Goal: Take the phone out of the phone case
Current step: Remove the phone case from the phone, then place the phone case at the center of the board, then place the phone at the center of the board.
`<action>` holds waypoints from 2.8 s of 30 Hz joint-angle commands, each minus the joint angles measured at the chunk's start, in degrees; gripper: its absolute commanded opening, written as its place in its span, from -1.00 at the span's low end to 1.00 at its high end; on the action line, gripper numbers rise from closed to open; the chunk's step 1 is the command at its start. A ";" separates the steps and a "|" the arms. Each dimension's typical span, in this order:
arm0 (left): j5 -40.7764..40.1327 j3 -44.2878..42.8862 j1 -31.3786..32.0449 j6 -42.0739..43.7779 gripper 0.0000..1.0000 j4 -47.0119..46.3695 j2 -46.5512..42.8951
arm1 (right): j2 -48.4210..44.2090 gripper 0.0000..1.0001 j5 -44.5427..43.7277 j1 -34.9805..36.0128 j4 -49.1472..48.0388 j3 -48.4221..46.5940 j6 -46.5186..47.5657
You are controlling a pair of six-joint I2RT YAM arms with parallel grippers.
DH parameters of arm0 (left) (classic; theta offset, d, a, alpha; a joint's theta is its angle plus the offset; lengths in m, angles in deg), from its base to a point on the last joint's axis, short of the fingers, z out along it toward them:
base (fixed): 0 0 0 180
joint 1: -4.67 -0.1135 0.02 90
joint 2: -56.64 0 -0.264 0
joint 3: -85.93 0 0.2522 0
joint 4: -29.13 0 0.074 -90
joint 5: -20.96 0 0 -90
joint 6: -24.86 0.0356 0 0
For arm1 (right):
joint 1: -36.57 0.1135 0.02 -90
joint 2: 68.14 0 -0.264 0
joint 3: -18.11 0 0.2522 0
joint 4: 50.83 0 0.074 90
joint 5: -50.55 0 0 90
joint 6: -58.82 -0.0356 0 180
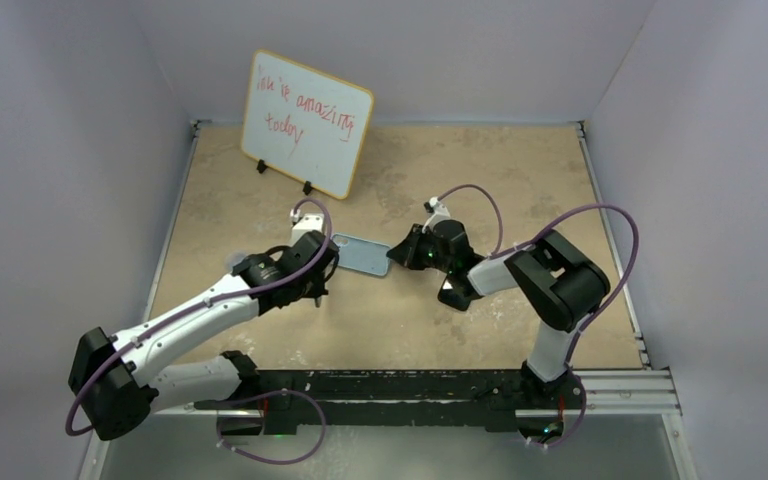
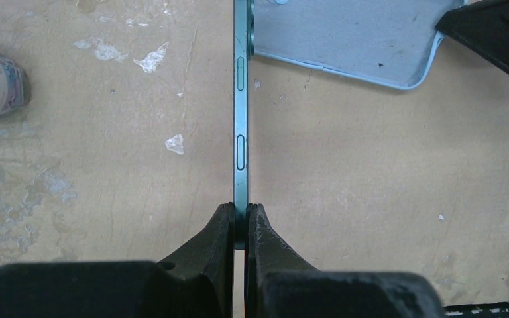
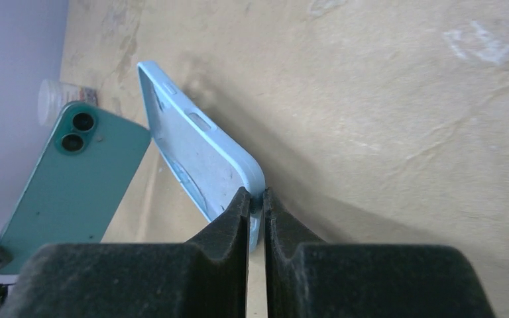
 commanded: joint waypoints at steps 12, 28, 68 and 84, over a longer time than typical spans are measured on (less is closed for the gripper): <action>-2.19 -6.19 0.04 6.57 -1.00 3.91 -0.75 | -2.84 -1.00 -2.24 -6.45 3.94 -1.36 4.00; -15.45 -12.99 2.55 8.06 -1.00 7.61 12.05 | -0.79 -1.00 -0.25 -18.31 14.45 -10.94 2.80; -21.75 -17.90 6.67 10.99 -1.00 1.67 41.55 | -42.13 0.70 1.63 -20.40 30.63 9.21 9.82; -20.55 -18.33 2.69 9.88 -1.00 4.78 46.61 | -51.92 0.75 -2.01 -20.42 40.50 12.08 14.18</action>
